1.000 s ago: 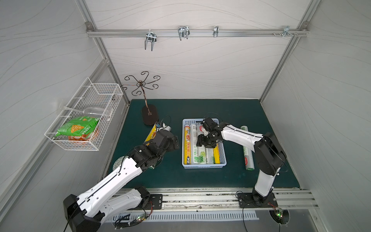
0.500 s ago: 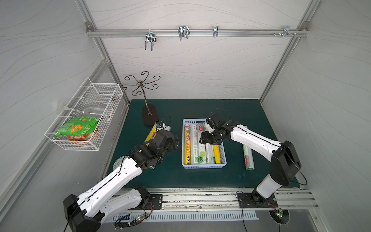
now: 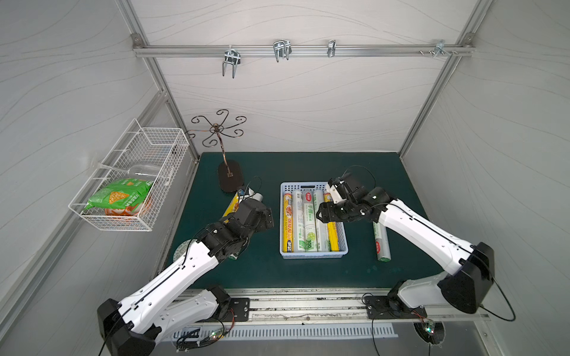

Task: Put the plastic wrap into the basket
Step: Place the plastic wrap in the basket, then pick up the plastic wrap from the center of the board.

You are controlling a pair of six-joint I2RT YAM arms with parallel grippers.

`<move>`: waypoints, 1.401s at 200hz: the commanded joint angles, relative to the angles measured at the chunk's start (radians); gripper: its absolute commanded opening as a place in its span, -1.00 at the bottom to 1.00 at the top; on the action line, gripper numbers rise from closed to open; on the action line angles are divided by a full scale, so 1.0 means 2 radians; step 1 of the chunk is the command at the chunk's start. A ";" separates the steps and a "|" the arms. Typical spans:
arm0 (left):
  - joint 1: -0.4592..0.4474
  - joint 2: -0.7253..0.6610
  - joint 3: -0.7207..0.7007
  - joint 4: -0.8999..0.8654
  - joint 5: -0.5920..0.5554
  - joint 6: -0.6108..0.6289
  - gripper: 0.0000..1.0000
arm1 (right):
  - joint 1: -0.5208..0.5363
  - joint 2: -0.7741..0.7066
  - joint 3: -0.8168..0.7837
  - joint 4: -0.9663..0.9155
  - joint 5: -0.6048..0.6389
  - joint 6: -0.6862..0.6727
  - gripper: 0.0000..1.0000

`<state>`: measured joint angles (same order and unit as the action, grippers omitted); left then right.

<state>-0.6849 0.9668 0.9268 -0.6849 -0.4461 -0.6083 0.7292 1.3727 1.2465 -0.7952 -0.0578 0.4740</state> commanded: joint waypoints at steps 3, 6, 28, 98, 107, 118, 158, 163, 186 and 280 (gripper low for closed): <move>0.006 0.005 0.004 0.003 -0.018 0.015 0.99 | -0.016 -0.031 -0.028 0.003 -0.005 -0.015 0.60; 0.005 0.005 0.004 0.003 -0.018 0.017 0.99 | -0.018 -0.034 -0.032 0.005 -0.009 -0.015 0.61; 0.010 0.015 0.003 0.001 -0.026 0.028 0.99 | -0.035 -0.056 -0.055 0.012 -0.016 -0.017 0.70; 0.068 0.075 -0.015 0.012 -0.019 0.030 0.99 | -0.106 -0.110 -0.112 -0.004 -0.029 -0.035 0.98; 0.076 0.083 -0.017 0.016 -0.014 0.030 0.99 | -0.116 -0.116 -0.119 -0.004 -0.038 -0.037 0.98; 0.083 0.092 -0.021 0.021 -0.011 0.031 0.99 | -0.129 -0.126 -0.129 -0.004 -0.048 -0.038 0.97; 0.118 0.121 -0.030 0.036 0.007 0.039 0.99 | -0.170 -0.171 -0.156 -0.002 -0.065 -0.038 0.97; 0.123 0.124 -0.031 0.037 0.009 0.039 0.99 | -0.172 -0.175 -0.157 -0.003 -0.065 -0.038 0.98; 0.142 0.133 -0.038 0.049 0.022 0.046 0.99 | -0.177 -0.195 -0.164 -0.002 -0.061 -0.031 0.98; 0.179 0.174 -0.065 0.090 0.070 0.046 0.99 | -0.178 -0.206 -0.171 0.000 -0.068 -0.023 0.98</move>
<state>-0.3370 1.2846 0.8047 -0.5591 -0.3401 -0.5228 0.3786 0.9619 0.9108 -0.7876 -0.1764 0.4217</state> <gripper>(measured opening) 0.994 0.988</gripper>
